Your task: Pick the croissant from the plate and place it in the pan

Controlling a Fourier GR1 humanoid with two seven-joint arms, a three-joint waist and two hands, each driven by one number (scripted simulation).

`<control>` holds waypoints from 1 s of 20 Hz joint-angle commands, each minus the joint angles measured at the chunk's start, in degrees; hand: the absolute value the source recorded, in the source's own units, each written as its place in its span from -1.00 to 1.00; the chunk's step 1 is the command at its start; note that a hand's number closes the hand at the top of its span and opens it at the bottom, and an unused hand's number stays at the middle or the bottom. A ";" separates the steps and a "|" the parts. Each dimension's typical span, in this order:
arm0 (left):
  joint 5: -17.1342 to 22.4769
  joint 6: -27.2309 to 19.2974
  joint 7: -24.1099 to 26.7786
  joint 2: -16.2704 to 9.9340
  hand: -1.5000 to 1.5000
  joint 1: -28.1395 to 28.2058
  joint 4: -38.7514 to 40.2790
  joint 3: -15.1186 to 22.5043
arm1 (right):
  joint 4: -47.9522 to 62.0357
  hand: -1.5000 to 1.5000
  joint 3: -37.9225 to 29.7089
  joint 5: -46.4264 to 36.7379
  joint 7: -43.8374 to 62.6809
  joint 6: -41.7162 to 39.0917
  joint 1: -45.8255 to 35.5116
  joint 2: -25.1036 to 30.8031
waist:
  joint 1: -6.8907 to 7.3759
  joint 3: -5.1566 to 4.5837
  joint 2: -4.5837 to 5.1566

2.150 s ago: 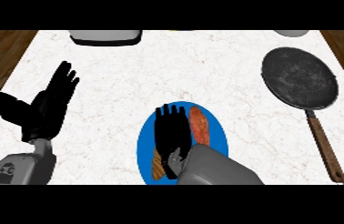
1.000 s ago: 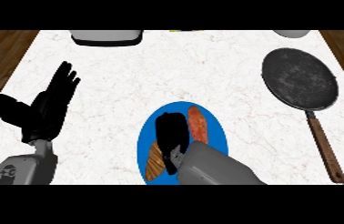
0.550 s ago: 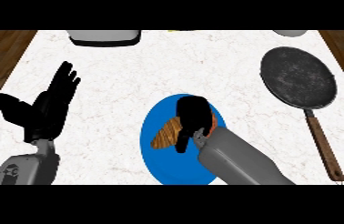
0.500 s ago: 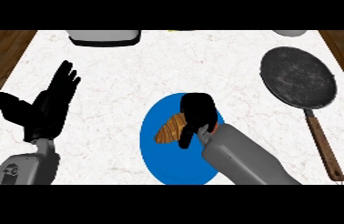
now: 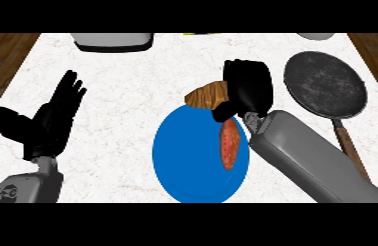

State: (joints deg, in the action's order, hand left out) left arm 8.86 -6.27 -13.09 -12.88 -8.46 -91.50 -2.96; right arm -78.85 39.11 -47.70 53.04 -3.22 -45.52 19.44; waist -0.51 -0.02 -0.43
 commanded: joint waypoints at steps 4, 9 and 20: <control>0.11 0.98 -0.22 -0.43 0.00 -2.97 3.40 -1.33 | -13.27 1.00 -7.91 -1.73 5.36 -8.99 -2.39 2.82 | 0.05 0.00 0.29; -2.21 -0.30 0.77 2.18 0.00 -0.88 1.79 1.32 | -10.66 1.00 -15.53 -2.97 -0.76 -3.95 1.81 7.29 | 0.22 0.04 0.44; 0.70 1.30 -5.13 0.03 0.00 -0.35 -4.61 -1.43 | 0.68 1.00 -31.56 -0.91 -19.83 7.53 10.21 15.16 | 0.78 0.07 0.48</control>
State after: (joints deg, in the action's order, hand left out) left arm 8.25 -5.59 -15.25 -11.91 -8.73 -93.39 -3.43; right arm -81.98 12.37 -49.39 40.11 -0.30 -38.93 32.09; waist 0.12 0.02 0.02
